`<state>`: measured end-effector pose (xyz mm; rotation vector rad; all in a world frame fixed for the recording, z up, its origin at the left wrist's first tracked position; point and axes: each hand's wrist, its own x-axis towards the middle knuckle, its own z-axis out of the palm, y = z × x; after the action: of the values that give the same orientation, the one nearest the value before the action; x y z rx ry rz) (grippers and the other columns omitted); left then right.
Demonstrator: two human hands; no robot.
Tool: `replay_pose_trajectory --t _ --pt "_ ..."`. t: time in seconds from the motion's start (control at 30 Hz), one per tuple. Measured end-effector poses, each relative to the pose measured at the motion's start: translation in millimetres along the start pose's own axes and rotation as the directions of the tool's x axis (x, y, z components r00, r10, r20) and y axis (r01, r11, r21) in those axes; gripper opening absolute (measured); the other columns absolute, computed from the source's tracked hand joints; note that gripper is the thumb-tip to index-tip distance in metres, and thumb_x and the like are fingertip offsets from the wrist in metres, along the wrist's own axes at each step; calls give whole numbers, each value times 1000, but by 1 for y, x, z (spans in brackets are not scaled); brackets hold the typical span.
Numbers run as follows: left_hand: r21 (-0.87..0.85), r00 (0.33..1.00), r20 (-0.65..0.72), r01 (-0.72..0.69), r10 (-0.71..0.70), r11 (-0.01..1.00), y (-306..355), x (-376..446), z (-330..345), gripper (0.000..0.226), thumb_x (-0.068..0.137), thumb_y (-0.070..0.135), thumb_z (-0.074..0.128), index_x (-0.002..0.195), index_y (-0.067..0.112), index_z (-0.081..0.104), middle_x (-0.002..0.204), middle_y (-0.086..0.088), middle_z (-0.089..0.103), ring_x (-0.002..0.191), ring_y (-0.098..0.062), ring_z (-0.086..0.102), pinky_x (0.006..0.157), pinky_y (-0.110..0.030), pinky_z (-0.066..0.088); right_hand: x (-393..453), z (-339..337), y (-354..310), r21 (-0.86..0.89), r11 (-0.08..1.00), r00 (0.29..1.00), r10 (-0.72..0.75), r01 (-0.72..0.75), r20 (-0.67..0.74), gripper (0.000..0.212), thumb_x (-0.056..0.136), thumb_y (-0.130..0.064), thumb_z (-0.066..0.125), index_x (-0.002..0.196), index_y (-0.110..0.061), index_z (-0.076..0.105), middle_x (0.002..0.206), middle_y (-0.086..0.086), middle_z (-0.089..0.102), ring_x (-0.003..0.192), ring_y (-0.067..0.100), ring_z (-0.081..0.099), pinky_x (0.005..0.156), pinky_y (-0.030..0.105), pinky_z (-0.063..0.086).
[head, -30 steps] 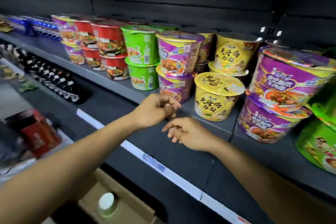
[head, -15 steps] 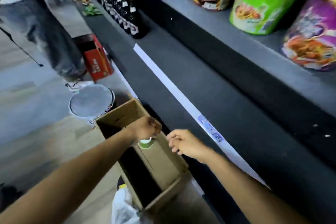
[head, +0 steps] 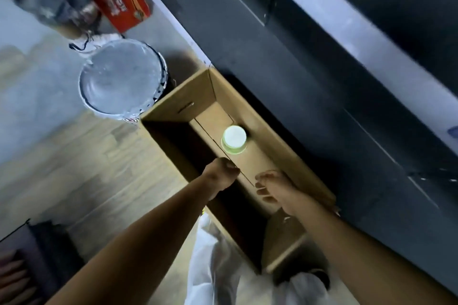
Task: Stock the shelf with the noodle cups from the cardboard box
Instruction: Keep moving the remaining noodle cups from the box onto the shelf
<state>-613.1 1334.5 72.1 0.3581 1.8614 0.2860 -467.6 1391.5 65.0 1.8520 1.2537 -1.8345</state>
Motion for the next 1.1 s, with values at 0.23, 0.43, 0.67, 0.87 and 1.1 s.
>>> replay_pose_trajectory --t 0.23,0.43,0.67,0.87,1.1 --pt "67 996 -61 65 -61 996 -36 139 -2 46 88 36 59 132 22 53 130 -8 57 119 -27 54 100 -38 48 142 18 29 -67 995 994 74 -79 -80 23 88 -13 50 67 -21 45 71 5 46 67 21 46 66 38 40" --pt "42 996 -64 61 -58 997 -41 234 11 60 86 33 61 140 24 38 128 -11 56 114 -31 56 95 -37 50 240 29 30 72 983 980 175 -168 -95 38 94 -28 51 131 -26 46 122 4 50 107 24 53 75 33 44" --pt "-159 997 -37 57 -63 986 -35 326 19 71 85 20 67 145 17 30 139 -8 44 108 -23 48 77 -26 40 334 49 10 205 968 987 154 -142 -42 32 97 -27 43 129 -28 42 122 -2 46 102 20 43 85 38 40" --pt "-303 992 70 123 -107 945 -37 368 26 88 84 23 69 152 24 13 152 -9 30 135 -31 35 108 -45 34 378 64 -4 266 956 990 136 -122 -34 49 96 -38 46 142 -28 33 141 3 40 118 24 44 94 49 44" --pt "-478 971 158 233 -178 847 -43 357 27 56 87 31 63 137 22 38 132 -9 41 113 -34 48 96 -47 45 366 70 -7 464 865 980 190 -193 53 49 91 -44 51 136 -26 43 135 6 50 117 30 50 77 40 51"
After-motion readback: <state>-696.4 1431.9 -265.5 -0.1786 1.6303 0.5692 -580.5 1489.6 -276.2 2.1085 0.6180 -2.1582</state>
